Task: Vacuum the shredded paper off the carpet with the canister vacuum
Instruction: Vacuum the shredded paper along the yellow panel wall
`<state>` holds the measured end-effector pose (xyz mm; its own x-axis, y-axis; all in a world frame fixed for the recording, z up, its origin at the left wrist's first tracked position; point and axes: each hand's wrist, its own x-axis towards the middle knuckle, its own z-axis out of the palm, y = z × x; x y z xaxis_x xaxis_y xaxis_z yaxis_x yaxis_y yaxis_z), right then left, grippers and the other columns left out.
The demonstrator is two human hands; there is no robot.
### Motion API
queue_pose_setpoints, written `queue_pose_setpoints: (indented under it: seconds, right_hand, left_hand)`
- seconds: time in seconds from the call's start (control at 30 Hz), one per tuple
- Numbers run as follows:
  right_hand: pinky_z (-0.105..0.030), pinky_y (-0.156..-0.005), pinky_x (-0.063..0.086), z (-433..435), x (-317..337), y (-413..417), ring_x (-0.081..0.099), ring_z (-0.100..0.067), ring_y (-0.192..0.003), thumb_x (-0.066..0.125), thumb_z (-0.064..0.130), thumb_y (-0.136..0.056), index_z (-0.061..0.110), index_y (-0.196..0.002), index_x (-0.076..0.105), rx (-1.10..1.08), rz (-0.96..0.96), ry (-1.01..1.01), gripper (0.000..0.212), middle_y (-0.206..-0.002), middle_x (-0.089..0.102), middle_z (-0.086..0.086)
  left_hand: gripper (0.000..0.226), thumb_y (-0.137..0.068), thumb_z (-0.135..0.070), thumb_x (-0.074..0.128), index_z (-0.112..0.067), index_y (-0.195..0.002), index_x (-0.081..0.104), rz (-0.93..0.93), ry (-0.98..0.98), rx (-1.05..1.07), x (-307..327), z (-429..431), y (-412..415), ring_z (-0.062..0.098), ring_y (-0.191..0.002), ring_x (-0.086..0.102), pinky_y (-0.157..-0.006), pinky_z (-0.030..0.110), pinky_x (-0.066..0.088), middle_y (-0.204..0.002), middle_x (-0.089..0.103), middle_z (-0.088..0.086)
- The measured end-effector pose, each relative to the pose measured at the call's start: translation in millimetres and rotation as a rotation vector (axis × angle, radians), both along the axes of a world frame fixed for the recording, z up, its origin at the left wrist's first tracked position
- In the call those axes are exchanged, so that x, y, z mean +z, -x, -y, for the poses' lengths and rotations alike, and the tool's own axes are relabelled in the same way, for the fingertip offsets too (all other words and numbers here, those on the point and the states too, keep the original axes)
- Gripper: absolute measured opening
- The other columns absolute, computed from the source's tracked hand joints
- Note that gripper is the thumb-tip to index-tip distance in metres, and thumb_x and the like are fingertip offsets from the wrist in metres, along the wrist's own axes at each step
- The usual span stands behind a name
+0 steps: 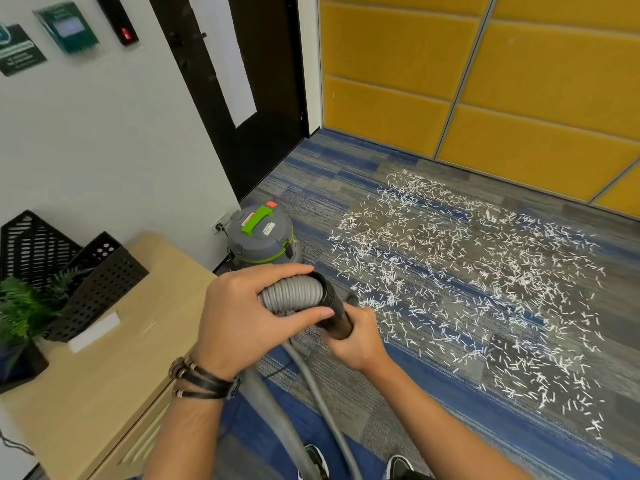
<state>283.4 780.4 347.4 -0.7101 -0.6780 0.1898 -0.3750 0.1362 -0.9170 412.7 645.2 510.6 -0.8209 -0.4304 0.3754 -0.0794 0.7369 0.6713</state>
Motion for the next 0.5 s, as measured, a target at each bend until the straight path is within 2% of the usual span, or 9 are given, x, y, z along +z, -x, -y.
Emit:
queue_pose_setpoints:
  seconds: [0.1,0.2,0.37,0.5]
  right_hand:
    - [-0.027,-0.048,0.03,4,-5,8,0.036,-0.007,-0.048,0.068,0.002,-0.069,0.01,-0.067,0.054,0.037,0.035,-0.041,0.017,-0.052,0.044,0.009]
    - [-0.025,-0.049,0.032,5,-8,9,0.039,-0.006,-0.05,0.068,0.002,-0.072,0.014,-0.066,0.053,0.05,0.074,-0.085,0.02,-0.054,0.046,0.011]
    - [-0.026,-0.047,0.029,0,-1,-14,0.035,-0.007,-0.047,0.066,0.007,-0.069,0.017,-0.063,0.049,0.005,0.072,-0.077,0.02,-0.051,0.042,0.011]
    - [-0.029,-0.048,0.028,-11,8,-31,0.032,-0.005,-0.05,0.065,0.013,-0.069,0.013,-0.061,0.045,-0.011,0.064,-0.016,0.021,-0.053,0.038,0.012]
  left_hand:
    - [0.056,-0.067,-0.065,0.089,-0.033,-0.112,0.082,0.031,0.001,0.003,-6,4,5,-0.007,-0.098,0.072,-0.088,0.028,0.06,-0.108,0.077,-0.022]
    - [0.057,-0.064,-0.069,0.088,-0.036,-0.111,0.081,0.069,-0.041,-0.018,-12,8,7,-0.005,-0.096,0.072,-0.086,0.035,0.062,-0.104,0.077,-0.022]
    - [0.057,-0.059,-0.067,0.091,-0.037,-0.106,0.082,0.064,-0.108,-0.106,-6,18,-1,-0.003,-0.094,0.074,-0.087,0.026,0.06,-0.098,0.078,-0.025]
    - [0.058,-0.059,-0.064,0.094,-0.034,-0.107,0.083,0.039,-0.105,-0.171,2,15,-9,-0.004,-0.095,0.074,-0.088,0.021,0.058,-0.1,0.078,-0.024]
